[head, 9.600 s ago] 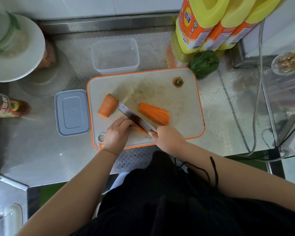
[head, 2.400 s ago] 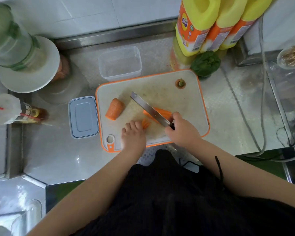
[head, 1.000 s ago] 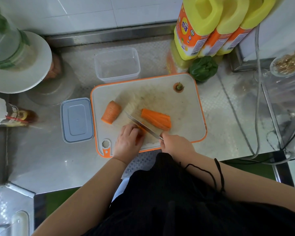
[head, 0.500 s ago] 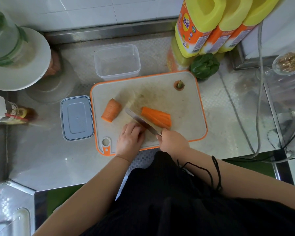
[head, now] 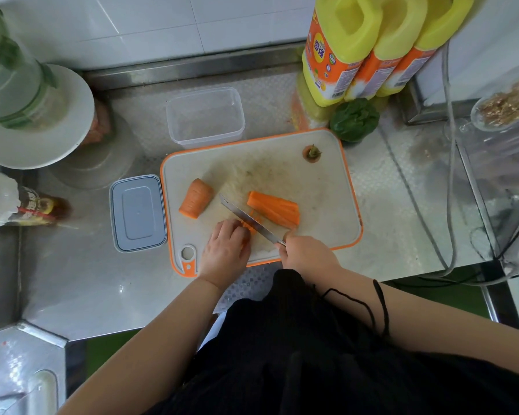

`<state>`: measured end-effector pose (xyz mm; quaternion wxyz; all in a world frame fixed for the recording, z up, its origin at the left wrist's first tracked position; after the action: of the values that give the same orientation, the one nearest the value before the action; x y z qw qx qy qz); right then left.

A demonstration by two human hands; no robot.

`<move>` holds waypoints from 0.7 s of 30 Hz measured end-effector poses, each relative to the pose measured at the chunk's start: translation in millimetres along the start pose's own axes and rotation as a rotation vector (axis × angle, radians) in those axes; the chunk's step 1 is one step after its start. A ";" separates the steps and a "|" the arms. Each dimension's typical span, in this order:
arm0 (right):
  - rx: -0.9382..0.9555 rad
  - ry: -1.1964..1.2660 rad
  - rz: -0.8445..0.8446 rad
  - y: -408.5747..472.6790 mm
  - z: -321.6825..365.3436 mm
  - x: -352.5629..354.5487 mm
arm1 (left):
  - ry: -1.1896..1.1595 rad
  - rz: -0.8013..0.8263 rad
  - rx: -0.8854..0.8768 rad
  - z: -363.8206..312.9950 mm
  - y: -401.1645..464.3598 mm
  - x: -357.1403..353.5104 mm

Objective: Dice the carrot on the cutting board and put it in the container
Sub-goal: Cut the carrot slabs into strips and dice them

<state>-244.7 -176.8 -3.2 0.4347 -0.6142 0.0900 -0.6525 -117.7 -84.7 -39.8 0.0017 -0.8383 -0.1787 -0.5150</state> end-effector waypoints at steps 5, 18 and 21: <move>-0.013 -0.013 0.031 3.8 -0.9 -4.9 | -0.012 -0.016 0.039 2.4 4.6 -5.0; -0.078 0.001 0.011 13.7 -1.1 -20.3 | 0.009 -0.087 -0.007 1.0 4.3 -5.9; -0.053 0.090 0.048 18.0 -4.8 -14.2 | -0.002 -0.066 -0.001 -0.2 3.2 -3.4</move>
<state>-242.6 -180.1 -26.3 0.4291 -0.5932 0.1413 -0.6663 -118.3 -88.7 -42.0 -0.0160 -0.8326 -0.2057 -0.5140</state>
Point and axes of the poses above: each hand's wrist, its own y-axis towards the middle knuckle, its own x-axis out of the back of the hand, z = x × y, the point moved 7 cm from there along y, towards the middle knuckle, and after that the axes turned 7 degrees about -x, right-handed, at the moved point
